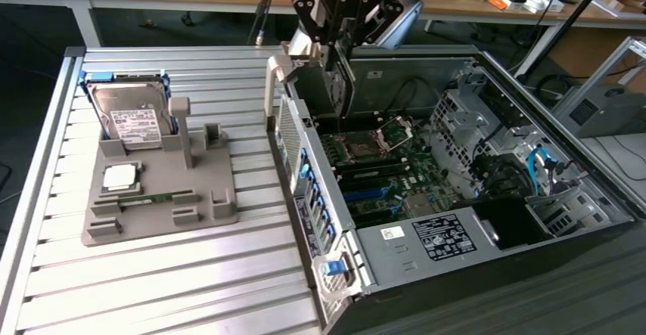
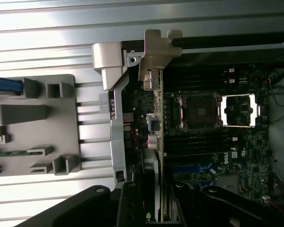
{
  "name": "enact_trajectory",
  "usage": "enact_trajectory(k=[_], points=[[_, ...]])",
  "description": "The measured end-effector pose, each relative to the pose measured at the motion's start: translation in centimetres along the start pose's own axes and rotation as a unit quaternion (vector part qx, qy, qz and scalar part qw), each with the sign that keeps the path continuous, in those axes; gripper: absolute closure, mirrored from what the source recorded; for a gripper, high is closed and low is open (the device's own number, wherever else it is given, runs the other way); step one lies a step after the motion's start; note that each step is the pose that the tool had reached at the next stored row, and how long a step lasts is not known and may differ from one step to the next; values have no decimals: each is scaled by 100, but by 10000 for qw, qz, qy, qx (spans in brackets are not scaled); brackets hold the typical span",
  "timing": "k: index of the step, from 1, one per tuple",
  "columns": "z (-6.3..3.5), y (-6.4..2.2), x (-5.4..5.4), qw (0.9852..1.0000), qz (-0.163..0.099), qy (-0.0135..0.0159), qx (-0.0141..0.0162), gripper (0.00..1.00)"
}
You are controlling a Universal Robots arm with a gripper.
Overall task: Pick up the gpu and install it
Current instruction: 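Pick up the gpu and move the gpu toward the slot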
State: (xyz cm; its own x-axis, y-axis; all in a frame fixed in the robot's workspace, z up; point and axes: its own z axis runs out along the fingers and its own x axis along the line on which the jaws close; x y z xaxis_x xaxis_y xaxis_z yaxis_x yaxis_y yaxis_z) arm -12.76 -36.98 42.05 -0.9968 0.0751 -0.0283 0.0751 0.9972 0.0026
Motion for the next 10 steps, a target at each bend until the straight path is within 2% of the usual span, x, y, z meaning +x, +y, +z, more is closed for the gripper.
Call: enact_trajectory(k=[10], points=[[2,3,-56,10000,0,0,0,73]])
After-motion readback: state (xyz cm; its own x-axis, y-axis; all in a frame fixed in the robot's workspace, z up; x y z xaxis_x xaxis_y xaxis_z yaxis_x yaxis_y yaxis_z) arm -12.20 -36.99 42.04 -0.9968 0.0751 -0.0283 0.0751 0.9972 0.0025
